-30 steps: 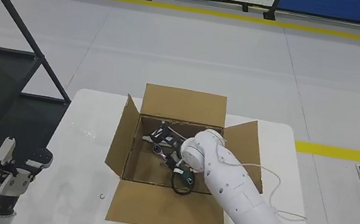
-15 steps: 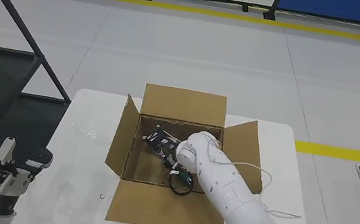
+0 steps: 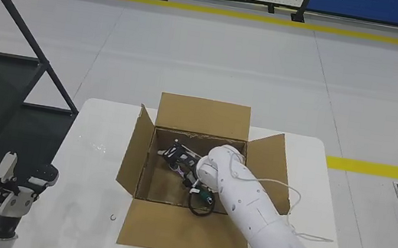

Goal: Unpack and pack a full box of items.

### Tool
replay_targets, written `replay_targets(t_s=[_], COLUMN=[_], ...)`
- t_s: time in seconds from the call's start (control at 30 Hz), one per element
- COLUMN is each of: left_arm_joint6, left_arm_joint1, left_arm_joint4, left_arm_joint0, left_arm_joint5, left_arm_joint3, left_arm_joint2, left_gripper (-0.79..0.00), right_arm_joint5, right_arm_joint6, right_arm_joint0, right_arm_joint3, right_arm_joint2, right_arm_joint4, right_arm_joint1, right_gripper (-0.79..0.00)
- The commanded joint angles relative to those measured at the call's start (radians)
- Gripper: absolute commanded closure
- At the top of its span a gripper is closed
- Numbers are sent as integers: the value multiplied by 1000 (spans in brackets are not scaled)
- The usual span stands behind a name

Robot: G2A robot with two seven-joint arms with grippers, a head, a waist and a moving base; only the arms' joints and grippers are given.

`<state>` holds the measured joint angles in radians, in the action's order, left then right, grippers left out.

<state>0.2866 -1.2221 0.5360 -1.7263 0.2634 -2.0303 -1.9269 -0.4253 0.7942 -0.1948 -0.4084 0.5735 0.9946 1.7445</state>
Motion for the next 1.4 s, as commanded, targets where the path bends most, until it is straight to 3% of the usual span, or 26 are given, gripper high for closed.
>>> replay_targets(t_s=[0.0,0.23,0.33,0.43,0.73,1.0,1.23,1.37], left_arm_joint6=[0,0,0,0,0,0,0,0], left_arm_joint1=[0,0,0,0,0,0,0,0], left_arm_joint4=[0,0,0,0,0,0,0,0], left_arm_joint0=[0,0,0,0,0,0,0,0], left_arm_joint5=[0,0,0,0,0,0,0,0], left_arm_joint3=[0,0,0,0,0,0,0,0], left_arm_joint2=[0,0,0,0,0,0,0,0], left_gripper=[-785,-785,-785,-785,-785,-785,-785,-785], right_arm_joint5=[-4,-1,3,9,27,35,66,47], right_arm_joint6=[5,19,23,27,9,-11,157,290], right_arm_joint0=[-2,-10,-13,-16,-17,-82,-216,-248], right_arm_joint3=[-2,-10,-13,-17,-66,-252,-531,-592], right_arm_joint2=[1,8,11,16,38,114,226,273], right_arm_joint4=[3,13,18,21,51,111,185,186], right_arm_joint1=[0,-1,-3,-4,-21,-97,-183,-207], right_gripper=[-372,-363,-314,0,0,0,0,0])
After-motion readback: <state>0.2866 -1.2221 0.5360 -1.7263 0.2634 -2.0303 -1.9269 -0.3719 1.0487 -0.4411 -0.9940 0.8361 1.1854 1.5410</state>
